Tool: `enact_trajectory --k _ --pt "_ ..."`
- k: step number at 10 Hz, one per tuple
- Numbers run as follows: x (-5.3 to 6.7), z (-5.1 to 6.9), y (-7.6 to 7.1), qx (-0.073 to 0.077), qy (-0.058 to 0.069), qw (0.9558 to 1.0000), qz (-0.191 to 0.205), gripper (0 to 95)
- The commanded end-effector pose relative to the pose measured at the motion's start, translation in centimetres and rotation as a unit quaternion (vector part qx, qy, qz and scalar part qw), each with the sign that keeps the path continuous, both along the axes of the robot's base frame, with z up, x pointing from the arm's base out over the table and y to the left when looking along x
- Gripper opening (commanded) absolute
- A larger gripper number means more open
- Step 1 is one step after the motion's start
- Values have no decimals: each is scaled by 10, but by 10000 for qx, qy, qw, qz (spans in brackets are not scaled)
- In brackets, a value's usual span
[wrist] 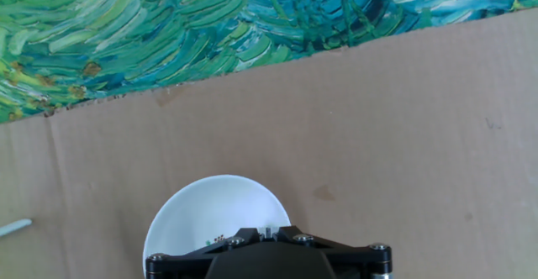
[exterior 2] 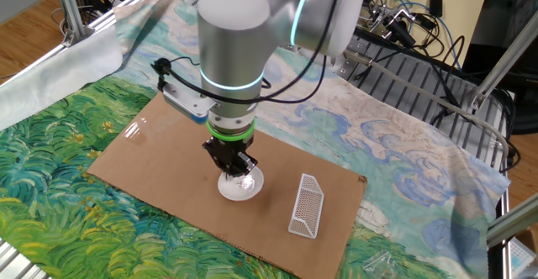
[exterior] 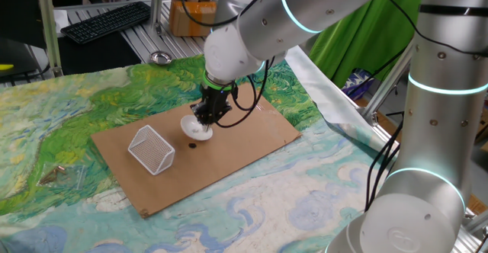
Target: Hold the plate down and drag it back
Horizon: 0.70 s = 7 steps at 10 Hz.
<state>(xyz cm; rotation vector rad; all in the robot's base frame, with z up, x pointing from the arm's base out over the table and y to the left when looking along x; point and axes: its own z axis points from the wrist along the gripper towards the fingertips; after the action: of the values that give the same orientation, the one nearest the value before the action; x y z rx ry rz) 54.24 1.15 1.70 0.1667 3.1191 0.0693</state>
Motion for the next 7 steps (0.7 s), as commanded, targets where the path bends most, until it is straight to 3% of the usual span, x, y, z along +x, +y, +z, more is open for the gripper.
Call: enact_trajectory --k 1,4,7 --pt "1 1 7 87 7 9999 -147 0" --pt "1 6 23 218 41 9992 -329 0" --pt "-1 5 28 169 43 9995 -251 0"
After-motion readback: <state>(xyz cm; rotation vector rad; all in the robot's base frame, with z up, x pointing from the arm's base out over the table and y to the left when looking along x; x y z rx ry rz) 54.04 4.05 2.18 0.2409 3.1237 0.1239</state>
